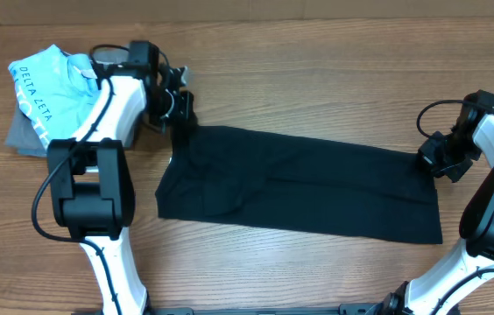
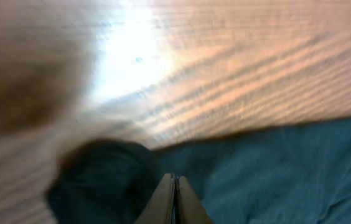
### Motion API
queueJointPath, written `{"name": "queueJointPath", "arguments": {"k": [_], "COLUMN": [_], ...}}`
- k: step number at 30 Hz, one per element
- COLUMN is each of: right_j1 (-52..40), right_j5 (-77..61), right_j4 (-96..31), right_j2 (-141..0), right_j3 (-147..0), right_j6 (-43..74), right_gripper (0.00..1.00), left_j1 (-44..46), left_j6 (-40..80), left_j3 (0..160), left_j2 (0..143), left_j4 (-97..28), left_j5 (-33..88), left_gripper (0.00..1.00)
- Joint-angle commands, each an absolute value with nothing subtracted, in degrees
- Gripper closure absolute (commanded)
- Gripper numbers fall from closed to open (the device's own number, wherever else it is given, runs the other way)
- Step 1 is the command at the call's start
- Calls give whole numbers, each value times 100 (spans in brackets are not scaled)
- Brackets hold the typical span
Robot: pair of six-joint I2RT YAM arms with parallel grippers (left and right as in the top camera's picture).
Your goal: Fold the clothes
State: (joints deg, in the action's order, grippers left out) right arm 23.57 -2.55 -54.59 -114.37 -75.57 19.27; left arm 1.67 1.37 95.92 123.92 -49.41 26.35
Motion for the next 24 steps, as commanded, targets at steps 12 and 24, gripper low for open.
{"name": "queueJointPath", "arguments": {"k": [12,24], "right_j1": [2416,2416], "right_j5": [121,121], "right_j4": [-5428,-5428], "right_j2": [-11465,-11465], "right_j3": [-7502,-7502], "right_j6": [1984,1984], "right_gripper": [94,94], "left_j1": [283,379], "left_j6": [285,392], "left_j3": [9286,8973], "left_j2": [12521,12525], "left_j4": [-5218,-4869], "left_j5": [2692,2512], "left_gripper": [36,70]}}
